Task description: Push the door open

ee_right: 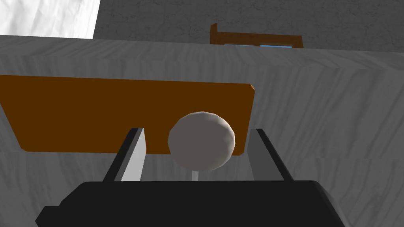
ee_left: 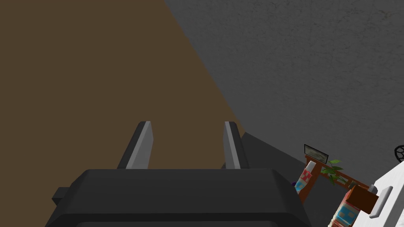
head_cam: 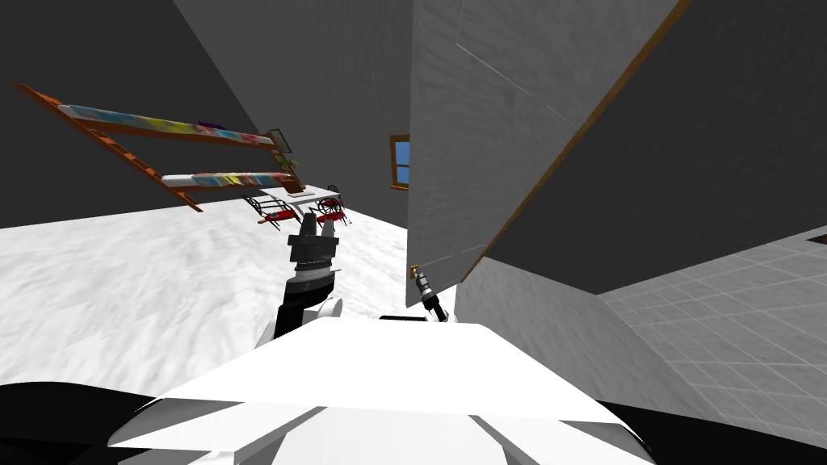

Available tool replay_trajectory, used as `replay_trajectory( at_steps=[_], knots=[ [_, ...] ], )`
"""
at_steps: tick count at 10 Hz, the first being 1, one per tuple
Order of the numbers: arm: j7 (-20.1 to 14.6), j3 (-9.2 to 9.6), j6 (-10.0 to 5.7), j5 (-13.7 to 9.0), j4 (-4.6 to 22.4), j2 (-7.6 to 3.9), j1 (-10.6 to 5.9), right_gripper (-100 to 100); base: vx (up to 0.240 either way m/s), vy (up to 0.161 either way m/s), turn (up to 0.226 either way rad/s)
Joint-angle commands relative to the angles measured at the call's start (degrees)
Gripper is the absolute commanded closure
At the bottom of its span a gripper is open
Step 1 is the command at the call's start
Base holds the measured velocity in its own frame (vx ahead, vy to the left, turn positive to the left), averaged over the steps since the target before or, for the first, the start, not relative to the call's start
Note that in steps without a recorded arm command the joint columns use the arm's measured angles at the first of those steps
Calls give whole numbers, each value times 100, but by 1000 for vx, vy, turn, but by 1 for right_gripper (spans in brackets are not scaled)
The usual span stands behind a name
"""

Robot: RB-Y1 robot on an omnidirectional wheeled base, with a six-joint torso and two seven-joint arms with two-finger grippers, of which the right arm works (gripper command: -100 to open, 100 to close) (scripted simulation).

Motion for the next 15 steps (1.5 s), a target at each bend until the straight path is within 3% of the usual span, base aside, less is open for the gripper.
replay_trajectory(
  at_steps=[1,5,10,15],
  knots=[
    [-2,-1,15,-1,7,-4,4,100,-37,-18,14],
    [-2,-1,15,-1,7,-4,4,100,-14,-7,-1],
    [109,-350,54,-126,77,-47,-34,100,131,131,-47],
    [232,-751,82,-270,141,71,-92,100,180,171,-69]
  ],
)
